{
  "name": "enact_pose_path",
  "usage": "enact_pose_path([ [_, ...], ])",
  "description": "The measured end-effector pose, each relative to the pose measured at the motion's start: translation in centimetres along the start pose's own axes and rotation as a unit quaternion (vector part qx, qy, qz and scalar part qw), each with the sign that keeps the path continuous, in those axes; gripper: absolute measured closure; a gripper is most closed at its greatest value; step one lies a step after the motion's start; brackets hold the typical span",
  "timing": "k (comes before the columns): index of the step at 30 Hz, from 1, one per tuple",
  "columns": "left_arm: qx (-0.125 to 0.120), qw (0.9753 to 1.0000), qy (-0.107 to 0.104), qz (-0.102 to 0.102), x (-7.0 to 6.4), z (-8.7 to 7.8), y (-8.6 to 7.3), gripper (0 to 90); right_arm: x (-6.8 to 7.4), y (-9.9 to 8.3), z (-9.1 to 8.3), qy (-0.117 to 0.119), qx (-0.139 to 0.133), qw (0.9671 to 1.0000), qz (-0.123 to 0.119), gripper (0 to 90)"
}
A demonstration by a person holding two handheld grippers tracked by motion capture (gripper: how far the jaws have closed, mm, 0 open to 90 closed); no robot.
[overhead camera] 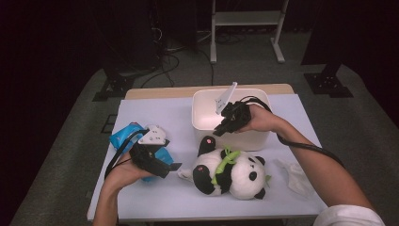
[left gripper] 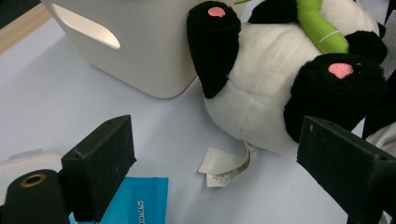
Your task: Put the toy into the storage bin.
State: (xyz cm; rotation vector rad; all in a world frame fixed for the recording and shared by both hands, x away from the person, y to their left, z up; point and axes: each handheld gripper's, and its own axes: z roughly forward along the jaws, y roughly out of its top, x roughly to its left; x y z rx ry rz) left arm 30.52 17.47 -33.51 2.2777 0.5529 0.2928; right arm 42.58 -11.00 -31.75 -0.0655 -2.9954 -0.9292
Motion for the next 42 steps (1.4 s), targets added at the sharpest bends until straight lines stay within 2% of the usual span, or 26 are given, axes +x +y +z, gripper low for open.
enact_pose_path([
  [3,0.001,1.0000,0.000,-0.001,-0.1,0.0,0.0,10.1,0.1,0.0,-0.2,-0.005,-0.001,1.0000,0.007,77.6],
  [7,0.002,1.0000,0.000,-0.001,-0.2,0.1,-0.1,10.1,0.2,-0.3,-0.6,-0.009,-0.004,0.9999,0.012,74.0],
  [16,0.003,1.0000,0.004,0.001,-0.4,0.1,0.0,10.1,0.9,-1.1,-2.9,-0.027,-0.019,0.9992,0.022,64.2],
  [22,0.005,1.0000,0.008,0.002,-0.5,0.0,-0.1,10.0,2.3,-1.4,-4.9,-0.033,-0.030,0.9988,0.019,57.5],
  [26,0.006,0.9999,0.009,-0.002,-0.5,0.0,-0.1,10.0,3.8,-1.7,-5.7,-0.024,-0.030,0.9991,0.017,50.7],
  [30,0.008,0.9999,0.011,-0.001,-0.5,0.1,-0.2,10.0,5.1,-1.9,-5.7,-0.013,-0.031,0.9994,0.011,45.0],
  [35,0.011,0.9999,0.009,-0.001,-0.6,0.2,-0.1,10.0,6.2,-2.3,-4.8,0.000,-0.016,0.9998,0.014,38.3],
  [42,0.013,0.9999,0.010,-0.003,-0.6,0.3,-0.2,10.0,6.6,-3.6,-3.4,0.012,-0.017,0.9993,0.031,29.5],
])
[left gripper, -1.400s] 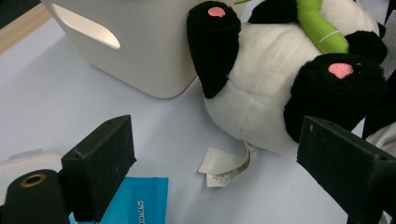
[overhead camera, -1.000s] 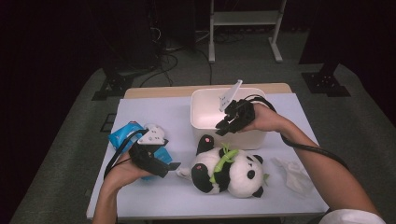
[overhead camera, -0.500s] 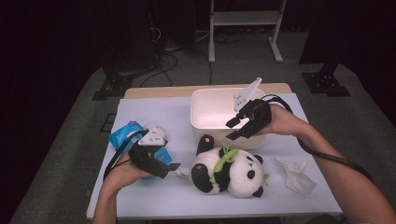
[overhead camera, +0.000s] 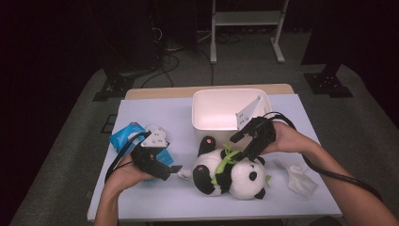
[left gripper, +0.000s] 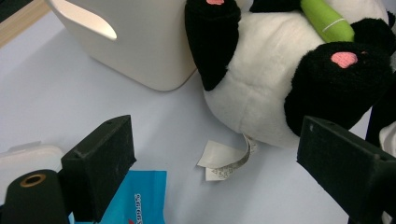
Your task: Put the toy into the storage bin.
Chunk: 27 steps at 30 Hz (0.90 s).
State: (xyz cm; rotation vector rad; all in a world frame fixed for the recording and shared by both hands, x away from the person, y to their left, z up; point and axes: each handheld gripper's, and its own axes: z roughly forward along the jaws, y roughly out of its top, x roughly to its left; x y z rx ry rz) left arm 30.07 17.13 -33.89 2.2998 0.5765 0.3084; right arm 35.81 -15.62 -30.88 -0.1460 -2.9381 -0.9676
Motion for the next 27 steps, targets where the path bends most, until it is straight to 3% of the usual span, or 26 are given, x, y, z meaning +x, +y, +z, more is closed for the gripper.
enact_pose_path([
  [7,0.004,1.0000,-0.001,0.000,0.1,0.1,-0.1,10.0,0.1,-1.1,0.9,0.004,-0.001,0.9999,0.012,23.4],
  [14,0.004,1.0000,0.001,-0.001,0.2,0.1,-0.1,10.0,0.4,-1.5,1.6,-0.001,-0.003,0.9999,0.011,24.5],
  [27,0.004,1.0000,0.000,-0.005,0.2,0.2,-0.3,10.0,0.9,-1.8,1.3,-0.008,-0.013,0.9999,-0.008,63.0],
])
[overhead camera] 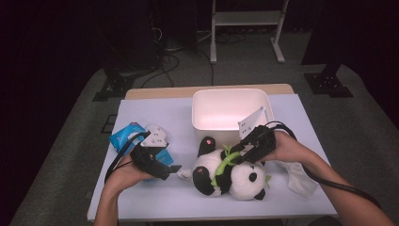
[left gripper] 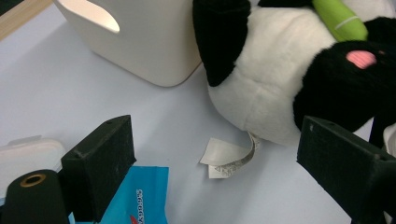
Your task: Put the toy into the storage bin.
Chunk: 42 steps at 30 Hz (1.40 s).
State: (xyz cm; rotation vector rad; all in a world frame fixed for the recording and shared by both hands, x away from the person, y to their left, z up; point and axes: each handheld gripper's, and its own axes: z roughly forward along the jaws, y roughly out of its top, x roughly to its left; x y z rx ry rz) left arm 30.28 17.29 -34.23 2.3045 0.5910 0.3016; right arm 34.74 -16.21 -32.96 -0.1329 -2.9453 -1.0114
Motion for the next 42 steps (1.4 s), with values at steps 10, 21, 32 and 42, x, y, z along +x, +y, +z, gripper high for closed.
enact_pose_path([
  [10,0.003,1.0000,0.000,-0.001,0.2,0.2,-0.1,10.0,0.8,-0.1,-0.1,0.011,-0.010,0.9997,-0.018,74.6],
  [21,0.003,1.0000,0.002,-0.002,0.2,0.1,-0.2,10.0,1.9,0.4,-0.6,0.004,-0.013,0.9986,-0.050,77.8],
  [32,0.003,0.9999,0.004,-0.009,0.5,0.0,-0.4,10.0,2.2,0.9,-1.5,0.005,-0.016,0.9982,-0.057,79.0],
  [42,0.002,0.9999,0.003,-0.013,0.6,0.2,-0.5,9.9,2.7,2.0,-3.9,-0.017,-0.002,0.9976,-0.067,79.0],
])
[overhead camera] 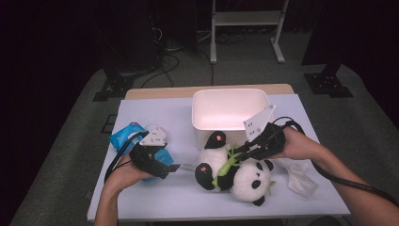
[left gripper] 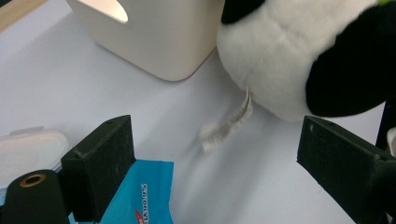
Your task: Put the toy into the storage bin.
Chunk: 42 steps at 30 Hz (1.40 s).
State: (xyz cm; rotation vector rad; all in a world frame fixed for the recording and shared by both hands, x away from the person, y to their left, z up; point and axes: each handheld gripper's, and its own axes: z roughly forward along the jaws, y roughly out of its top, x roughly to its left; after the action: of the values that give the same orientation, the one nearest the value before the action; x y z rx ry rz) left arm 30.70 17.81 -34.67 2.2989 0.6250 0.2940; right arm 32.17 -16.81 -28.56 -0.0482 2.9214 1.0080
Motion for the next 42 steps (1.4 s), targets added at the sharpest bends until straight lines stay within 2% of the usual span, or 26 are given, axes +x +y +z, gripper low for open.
enact_pose_path([
  [12,-0.008,0.9999,0.001,-0.008,0.6,-0.4,-0.3,10.0,0.4,2.3,-3.9,-0.019,0.013,0.9997,-0.013,78.9],
  [23,-0.014,0.9997,0.007,-0.017,1.1,-0.9,-0.5,9.9,0.1,5.0,-7.9,-0.051,0.023,0.9981,-0.024,78.9],
  [35,-0.020,0.9993,0.007,-0.032,2.0,-1.1,-1.1,10.0,-1.4,7.8,-11.8,-0.084,0.027,0.9956,-0.032,78.9],
  [42,-0.023,0.9988,0.009,-0.042,2.4,-1.3,-1.4,9.9,-3.7,8.8,-12.7,-0.090,0.023,0.9953,-0.028,78.9],
])
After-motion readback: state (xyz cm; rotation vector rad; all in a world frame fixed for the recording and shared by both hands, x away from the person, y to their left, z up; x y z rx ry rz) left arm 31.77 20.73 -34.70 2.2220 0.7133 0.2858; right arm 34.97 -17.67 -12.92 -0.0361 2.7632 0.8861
